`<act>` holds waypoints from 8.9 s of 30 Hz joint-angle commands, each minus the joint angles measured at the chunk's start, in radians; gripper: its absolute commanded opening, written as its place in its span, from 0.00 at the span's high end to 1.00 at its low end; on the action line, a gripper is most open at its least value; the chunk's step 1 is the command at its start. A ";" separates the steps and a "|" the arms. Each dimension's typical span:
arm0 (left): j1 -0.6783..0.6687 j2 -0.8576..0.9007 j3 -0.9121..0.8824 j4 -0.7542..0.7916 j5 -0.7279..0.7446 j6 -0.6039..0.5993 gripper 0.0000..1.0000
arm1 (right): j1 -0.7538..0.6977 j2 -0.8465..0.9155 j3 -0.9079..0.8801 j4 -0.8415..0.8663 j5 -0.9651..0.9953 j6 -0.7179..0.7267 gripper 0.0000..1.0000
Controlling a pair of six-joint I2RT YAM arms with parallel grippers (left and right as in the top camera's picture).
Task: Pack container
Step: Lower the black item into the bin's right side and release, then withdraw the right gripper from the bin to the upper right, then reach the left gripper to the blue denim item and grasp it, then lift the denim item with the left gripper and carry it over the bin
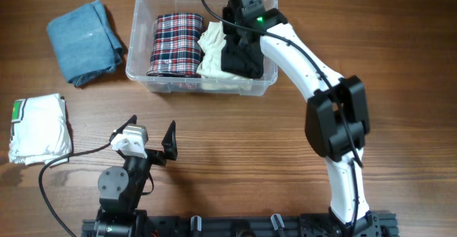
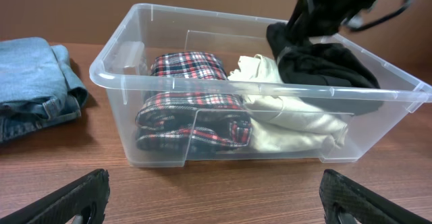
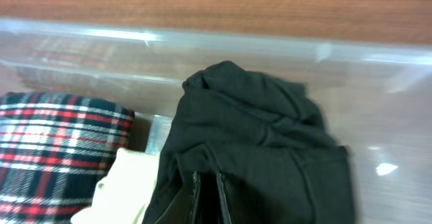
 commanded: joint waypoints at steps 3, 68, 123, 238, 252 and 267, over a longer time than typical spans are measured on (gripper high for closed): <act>-0.004 -0.003 -0.006 -0.002 -0.002 -0.002 0.00 | -0.008 -0.220 0.008 -0.153 0.026 -0.029 0.91; -0.004 -0.003 -0.006 -0.002 -0.002 -0.002 0.00 | -0.048 -0.540 -0.291 0.095 0.331 -0.060 0.30; 0.027 0.024 0.283 -0.019 -0.437 0.038 0.00 | -0.587 -0.526 -0.416 -0.224 -0.068 0.112 0.00; 0.703 1.817 1.696 -0.321 0.673 -0.188 0.96 | -0.587 -0.526 -0.416 -0.224 -0.068 0.111 0.00; 0.459 1.355 1.696 -0.528 0.830 -0.225 0.96 | -0.587 -0.526 -0.416 -0.224 -0.068 0.111 0.00; 0.019 1.562 1.696 -0.683 0.618 -0.024 0.93 | -0.587 -0.526 -0.416 -0.224 -0.068 0.111 0.00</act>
